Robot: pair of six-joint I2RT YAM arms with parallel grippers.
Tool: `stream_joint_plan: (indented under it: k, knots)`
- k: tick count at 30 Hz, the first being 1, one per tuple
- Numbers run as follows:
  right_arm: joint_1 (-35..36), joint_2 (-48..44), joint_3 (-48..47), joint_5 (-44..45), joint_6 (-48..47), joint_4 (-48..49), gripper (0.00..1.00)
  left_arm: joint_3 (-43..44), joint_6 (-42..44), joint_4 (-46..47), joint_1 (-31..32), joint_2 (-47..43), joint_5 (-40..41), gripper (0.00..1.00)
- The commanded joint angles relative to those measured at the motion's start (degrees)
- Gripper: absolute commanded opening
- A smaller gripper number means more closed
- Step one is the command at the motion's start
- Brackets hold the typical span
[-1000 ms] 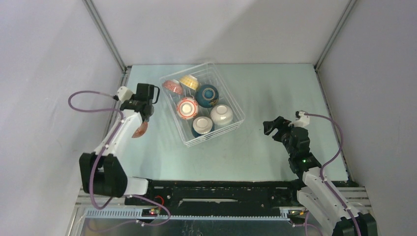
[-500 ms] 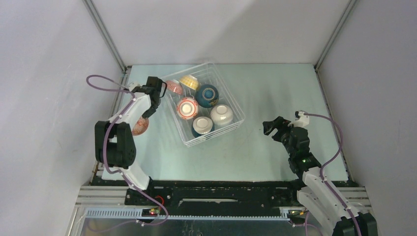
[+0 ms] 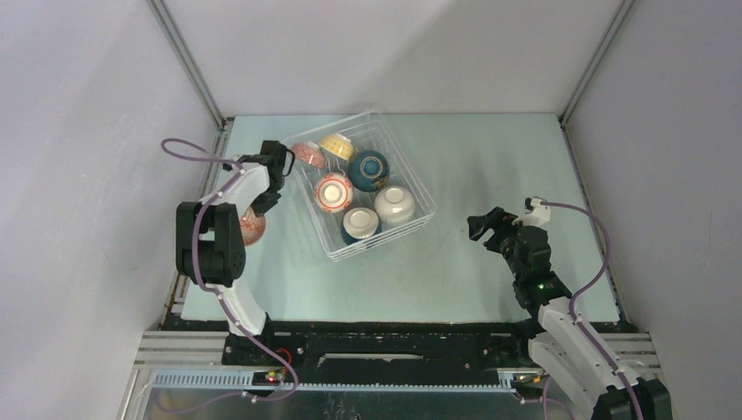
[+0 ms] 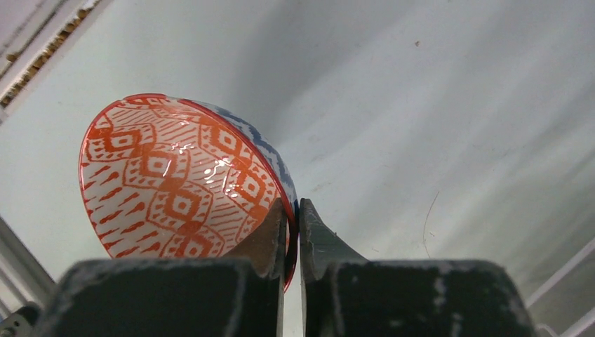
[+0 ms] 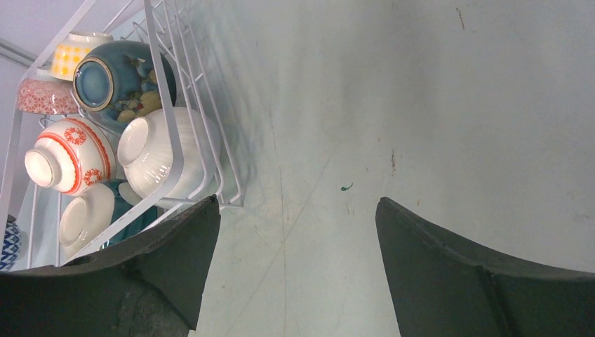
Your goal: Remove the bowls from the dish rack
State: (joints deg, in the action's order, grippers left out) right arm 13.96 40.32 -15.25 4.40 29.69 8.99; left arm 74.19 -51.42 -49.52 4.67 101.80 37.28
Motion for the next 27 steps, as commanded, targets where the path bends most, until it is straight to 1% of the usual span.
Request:
stream_joint_plan:
  k: [1,5,9,11,12,13,15,16,23,27]
  knots:
    - [0.37,-0.59,-1.37,0.37,-0.88,1.48,0.89,-3.19,0.85,3.98,-3.83,-0.96,-2.84,0.08]
    - [0.33,-0.44,-1.41,0.23,-0.84,1.51,0.89,-4.13,0.04,3.79,-4.49,-1.51,-0.86,0.09]
    - [0.37,-0.51,-1.37,0.17,-0.82,1.51,0.89,-4.75,-0.83,4.15,-6.96,-1.17,-2.58,0.13]
    - [0.37,-0.61,-1.37,0.17,-0.84,1.42,0.89,-5.29,-1.36,4.48,-7.61,-1.16,-3.03,0.21]
    - [0.37,-0.68,-1.37,0.23,-0.78,1.38,0.89,-5.48,-1.40,4.71,-7.90,-1.24,-3.10,0.22]
    - [0.37,-0.60,-1.39,0.25,-0.80,1.38,0.89,-5.62,-1.51,4.77,-7.99,-1.32,-2.98,0.25]
    - [0.37,-0.57,-1.39,0.17,-0.80,1.53,0.89,-5.84,-1.87,4.70,-8.11,-1.80,-2.44,0.37]
    - [0.37,-0.50,-1.37,0.14,-0.86,1.62,0.89,-6.05,-1.99,4.74,-8.10,-2.13,-2.39,0.41]
    - [0.37,-0.75,-1.37,0.16,-0.98,1.55,0.89,-7.04,-2.41,3.70,-7.91,-7.80,-1.50,0.44]
    - [0.37,-0.56,-1.37,-0.02,-1.03,1.63,0.89,-8.99,-1.44,5.62,-7.85,-13.53,-4.78,0.45]
